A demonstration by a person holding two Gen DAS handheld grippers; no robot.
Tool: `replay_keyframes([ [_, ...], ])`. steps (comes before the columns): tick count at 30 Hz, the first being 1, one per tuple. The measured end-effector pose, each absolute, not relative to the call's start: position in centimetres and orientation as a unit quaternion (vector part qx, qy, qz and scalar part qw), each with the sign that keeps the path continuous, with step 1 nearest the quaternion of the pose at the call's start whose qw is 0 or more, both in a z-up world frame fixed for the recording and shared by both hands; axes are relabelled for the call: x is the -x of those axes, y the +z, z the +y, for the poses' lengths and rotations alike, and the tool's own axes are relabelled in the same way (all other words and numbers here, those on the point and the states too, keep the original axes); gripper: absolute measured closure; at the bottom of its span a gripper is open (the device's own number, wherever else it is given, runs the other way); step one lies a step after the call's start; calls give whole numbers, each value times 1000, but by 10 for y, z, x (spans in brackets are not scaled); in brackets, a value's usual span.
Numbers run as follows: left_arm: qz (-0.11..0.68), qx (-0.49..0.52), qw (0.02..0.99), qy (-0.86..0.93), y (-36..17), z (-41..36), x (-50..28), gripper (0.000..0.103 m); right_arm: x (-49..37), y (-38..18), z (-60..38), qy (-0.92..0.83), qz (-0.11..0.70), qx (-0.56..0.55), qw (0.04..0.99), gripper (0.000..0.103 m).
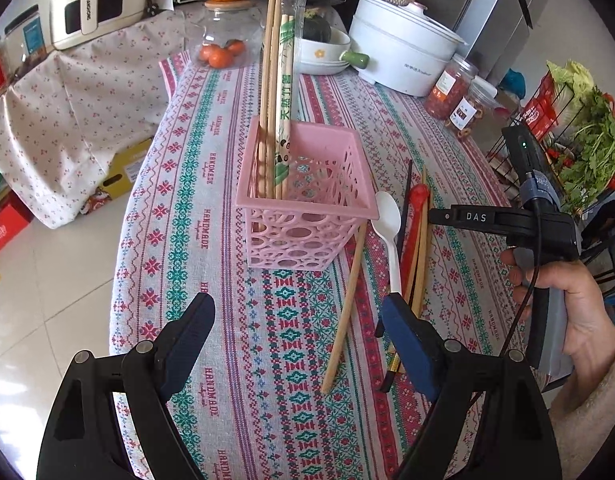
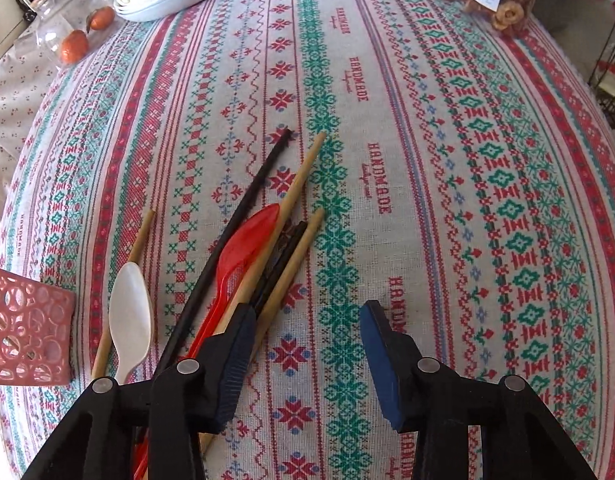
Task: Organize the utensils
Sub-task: 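Grasp a wooden chopstick with the right tool while the left grasps the black chopstick, then lift both held chopsticks and carry them over the pink basket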
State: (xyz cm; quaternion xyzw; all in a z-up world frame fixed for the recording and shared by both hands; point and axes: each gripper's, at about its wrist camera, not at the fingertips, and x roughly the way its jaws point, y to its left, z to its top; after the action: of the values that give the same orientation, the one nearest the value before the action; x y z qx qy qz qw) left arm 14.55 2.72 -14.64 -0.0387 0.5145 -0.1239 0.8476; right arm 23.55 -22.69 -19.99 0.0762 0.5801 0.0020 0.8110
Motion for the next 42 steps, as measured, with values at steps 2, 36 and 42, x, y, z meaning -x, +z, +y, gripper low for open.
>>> replay_keyframes([
  [2,514,37,848,-128,-146,25,-144,16,-234,-199,-224,1,583,-66,810,63],
  [36,546,-26,821,-163,-152,-157,-252,87,-174,-171,-349,51,560,-176,808,98],
  [42,560,-28,814,-151,-174,-174,-288,92,-184,-173,-342,68,558,-178,808,98],
])
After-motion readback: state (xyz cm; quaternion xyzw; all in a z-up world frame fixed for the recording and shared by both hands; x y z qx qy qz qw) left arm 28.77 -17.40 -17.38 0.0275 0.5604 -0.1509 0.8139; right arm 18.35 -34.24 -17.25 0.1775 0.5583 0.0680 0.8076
